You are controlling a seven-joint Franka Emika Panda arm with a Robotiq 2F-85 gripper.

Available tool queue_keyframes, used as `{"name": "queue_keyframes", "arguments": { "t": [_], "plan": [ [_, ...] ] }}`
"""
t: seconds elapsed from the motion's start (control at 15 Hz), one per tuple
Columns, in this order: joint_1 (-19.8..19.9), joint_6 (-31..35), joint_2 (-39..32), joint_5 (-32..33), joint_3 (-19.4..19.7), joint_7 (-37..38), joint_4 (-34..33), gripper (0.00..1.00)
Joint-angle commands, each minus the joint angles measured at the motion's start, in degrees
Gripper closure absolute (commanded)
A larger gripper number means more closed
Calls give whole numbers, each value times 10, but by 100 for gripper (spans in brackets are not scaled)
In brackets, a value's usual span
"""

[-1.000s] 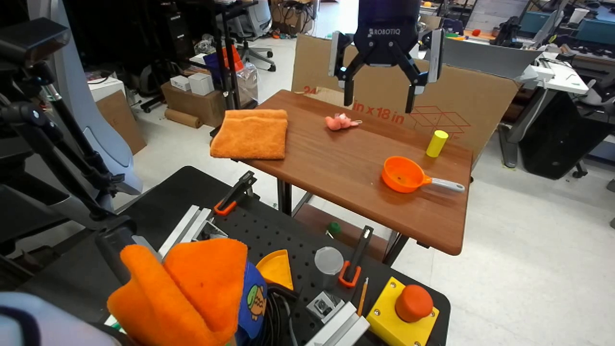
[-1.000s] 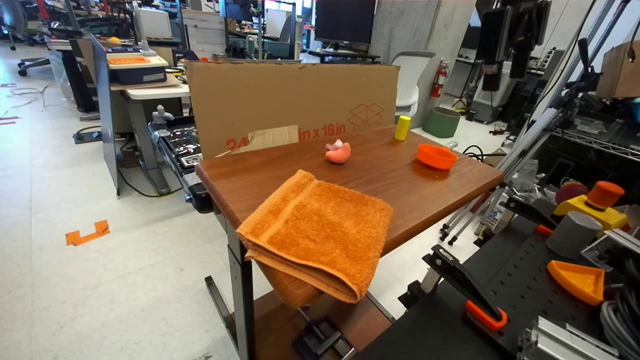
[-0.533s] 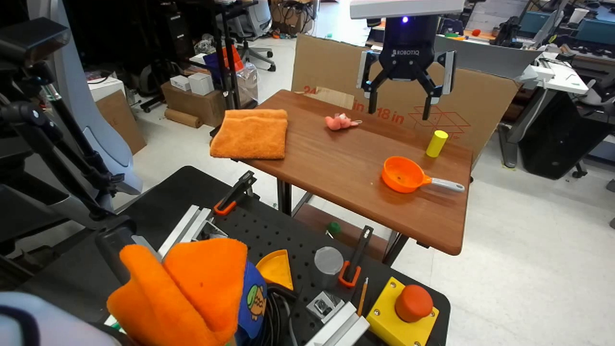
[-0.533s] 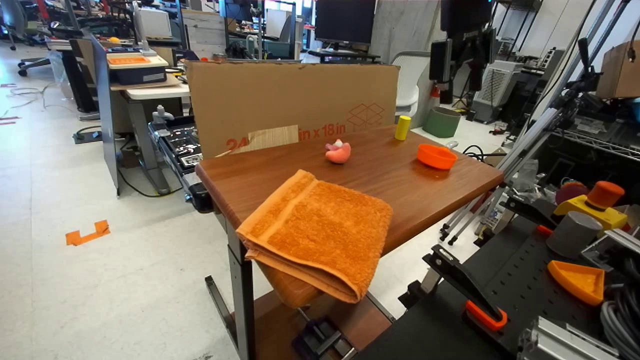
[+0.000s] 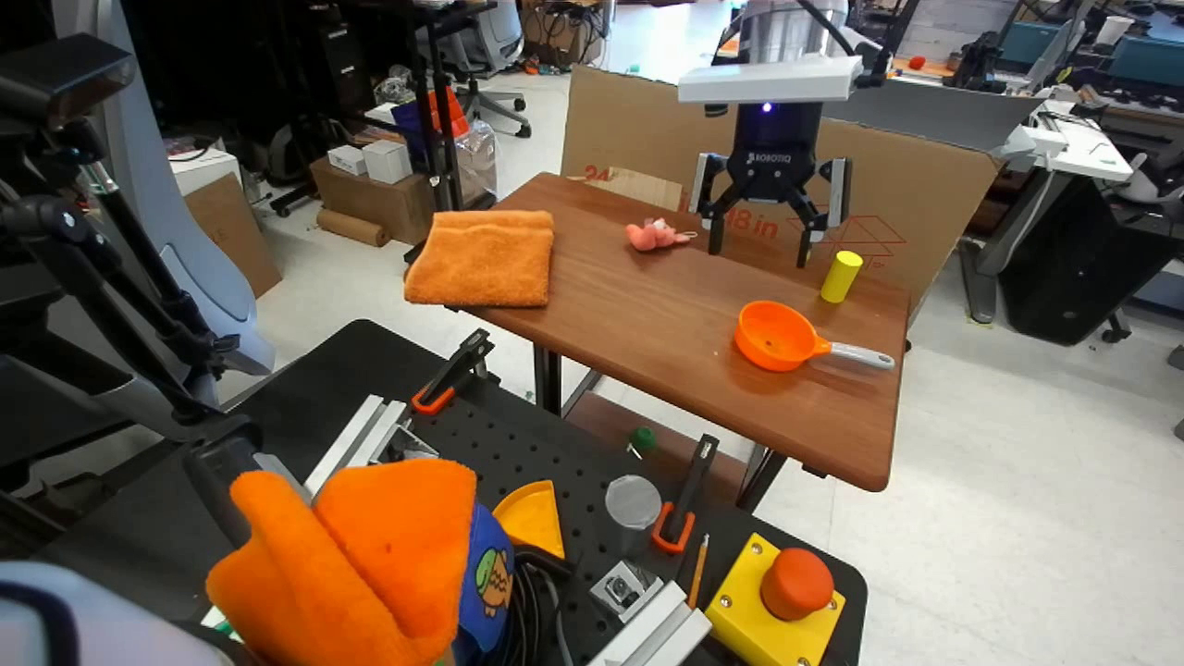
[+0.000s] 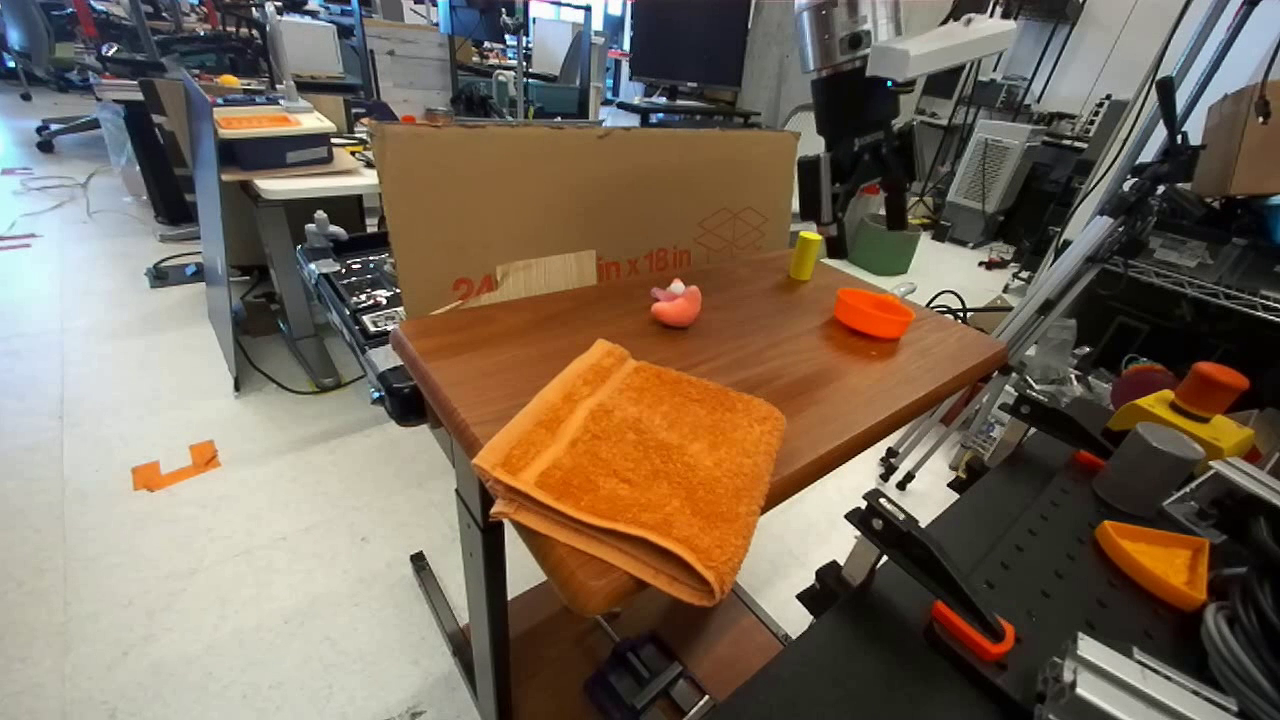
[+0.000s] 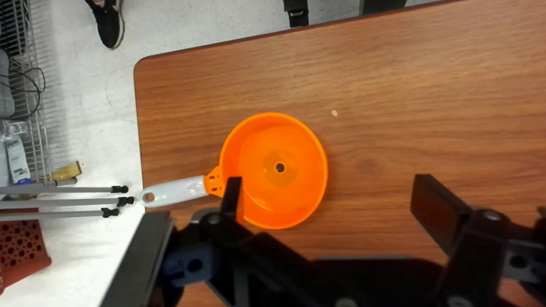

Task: Move the orange pan to the left

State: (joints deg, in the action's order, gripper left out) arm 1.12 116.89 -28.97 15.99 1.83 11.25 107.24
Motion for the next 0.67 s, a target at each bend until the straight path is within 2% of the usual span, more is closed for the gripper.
{"name": "queue_keyframes", "arguments": {
  "t": [0.0, 0.33, 0.4, 0.47, 0.6],
  "plan": [
    [-21, 7, -54, -8, 20, 44, -37, 0],
    [-29, 42, -100, -14, 35, 91, -42, 0],
    [-30, 45, -108, -16, 38, 97, -43, 7],
    [-31, 46, -114, -18, 40, 102, -45, 26],
    [-30, 44, -122, -27, 41, 108, -50, 40]
  ]
}}
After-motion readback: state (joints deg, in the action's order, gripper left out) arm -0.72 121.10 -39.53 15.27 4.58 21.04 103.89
